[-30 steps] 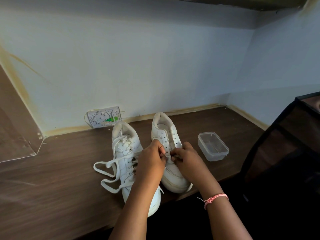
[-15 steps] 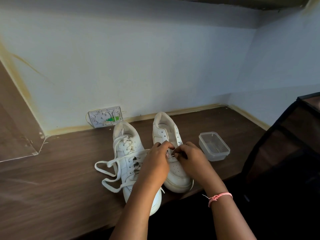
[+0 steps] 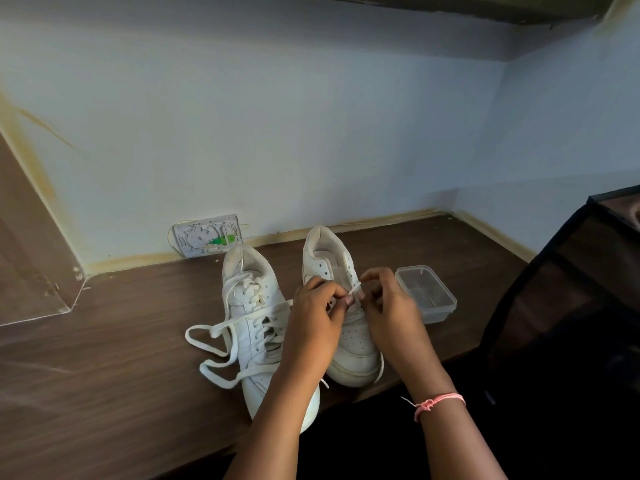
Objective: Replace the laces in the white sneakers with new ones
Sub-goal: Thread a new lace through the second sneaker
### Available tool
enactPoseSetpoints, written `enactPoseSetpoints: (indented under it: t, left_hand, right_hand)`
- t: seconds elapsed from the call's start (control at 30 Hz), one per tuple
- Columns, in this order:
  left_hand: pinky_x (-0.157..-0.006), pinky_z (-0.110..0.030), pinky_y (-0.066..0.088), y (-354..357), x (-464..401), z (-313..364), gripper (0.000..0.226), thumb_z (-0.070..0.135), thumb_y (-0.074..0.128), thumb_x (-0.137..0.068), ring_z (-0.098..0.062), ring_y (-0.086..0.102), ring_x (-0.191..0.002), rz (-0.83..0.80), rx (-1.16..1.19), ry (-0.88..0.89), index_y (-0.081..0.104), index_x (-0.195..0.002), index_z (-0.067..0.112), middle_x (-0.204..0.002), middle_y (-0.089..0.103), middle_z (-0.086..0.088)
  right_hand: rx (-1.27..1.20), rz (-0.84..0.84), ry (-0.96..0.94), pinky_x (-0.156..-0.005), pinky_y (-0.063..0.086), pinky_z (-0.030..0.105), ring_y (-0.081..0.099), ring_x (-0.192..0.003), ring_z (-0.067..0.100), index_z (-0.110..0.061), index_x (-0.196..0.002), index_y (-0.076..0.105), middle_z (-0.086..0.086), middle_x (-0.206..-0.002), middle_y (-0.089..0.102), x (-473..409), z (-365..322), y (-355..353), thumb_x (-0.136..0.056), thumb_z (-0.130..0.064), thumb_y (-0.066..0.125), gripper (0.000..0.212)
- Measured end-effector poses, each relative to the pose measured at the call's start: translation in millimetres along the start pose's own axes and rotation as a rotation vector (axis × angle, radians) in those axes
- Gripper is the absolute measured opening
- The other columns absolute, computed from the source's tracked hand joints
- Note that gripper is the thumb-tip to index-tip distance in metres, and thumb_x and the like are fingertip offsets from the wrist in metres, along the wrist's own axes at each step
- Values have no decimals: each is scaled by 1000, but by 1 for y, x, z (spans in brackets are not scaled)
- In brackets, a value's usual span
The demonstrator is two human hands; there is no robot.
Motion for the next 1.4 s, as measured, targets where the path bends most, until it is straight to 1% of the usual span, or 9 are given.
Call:
enactPoseSetpoints:
  t: [0.13, 0.4, 0.7, 0.77, 0.87, 0.93, 1.03, 1.27, 1.4]
  left_hand:
    - [-71, -12, 38, -12, -1, 6, 16, 24, 67, -91, -6, 56, -89, 64, 67, 26, 61, -78, 32, -84, 59, 17]
    - [-76, -23, 51, -34, -3, 15, 11, 22, 61, -96, -9, 66, -80, 185, 471, -71, 67, -89, 16, -80, 70, 5]
    - [-66, -28, 51, -86, -12, 46, 12, 12, 57, -97, -11, 53, -64, 320, 858, -54, 68, -90, 10, -81, 68, 1]
    - [-64, -27, 50, -79, -14, 46, 10, 17, 64, -93, -14, 57, -63, 229, 732, -37, 73, -90, 17, -84, 71, -2]
    - [-74, -20, 50, -56, -14, 30, 7, 20, 75, -84, -7, 65, -81, 93, 204, 17, 78, -88, 26, -86, 70, 8]
    - [-74, -19, 49, -41, -10, 9, 11, 15, 77, -82, -2, 63, -81, 41, 15, -22, 78, -85, 26, -84, 66, 12]
    - [-70, -17, 48, -25, -4, -10, 10, 14, 79, -79, -3, 63, -79, -26, -64, -103, 79, -80, 24, -83, 65, 13]
    - [-65, -30, 54, -5, -4, -1, 7, 18, 77, -79, -7, 61, -80, -58, -164, -114, 77, -76, 24, -84, 64, 10]
    - [-71, -34, 53, 4, -1, -12, 5, 24, 75, -81, -11, 59, -90, -63, -167, -204, 75, -78, 28, -90, 62, 12]
  right_hand:
    - [-52, -53, 179, -61, 43, 12, 56, -80, 3, -23, -109, 54, -7, -93, 59, 1, 17, 1, -87, -30, 71, 29]
    - [16, -37, 220, -63, 43, 11, 55, -83, 1, -25, -103, 62, -8, -97, 59, 5, 23, 5, -80, -29, 79, 28]
    - [-36, -6, 234, -63, 44, 13, 57, -78, 5, -23, -96, 66, -5, -93, 59, 6, 24, 5, -81, -23, 77, 20]
    - [-20, 4, 222, -62, 44, 12, 57, -78, 4, -23, -96, 66, -5, -92, 60, 6, 23, 4, -81, -23, 77, 19]
    - [-1, 12, 208, -61, 43, 10, 57, -79, 2, -25, -97, 66, -9, -91, 61, 7, 21, 2, -81, -25, 78, 21]
    - [-5, 2, 219, -62, 45, 11, 58, -81, 1, -25, -99, 66, -10, -91, 61, 8, 22, 2, -81, -26, 78, 23]
    - [-15, -18, 243, -64, 45, 12, 58, -82, 2, -24, -101, 65, -10, -92, 61, 8, 24, 2, -81, -27, 79, 25]
    - [-32, -73, 255, -59, 39, 8, 57, -79, -1, -24, -100, 65, -11, -90, 61, 6, 26, 2, -81, -23, 78, 22]
    - [-17, -62, 245, -62, 42, 9, 58, -81, 0, -22, -101, 67, -10, -91, 63, 6, 29, 2, -81, -21, 78, 23]
Point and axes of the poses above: each hand's wrist, its own x-axis away from the middle knuckle, its own y-axis out of the palm, z = x × y, the point moved 10 cm from there along -x, towards the middle knuckle
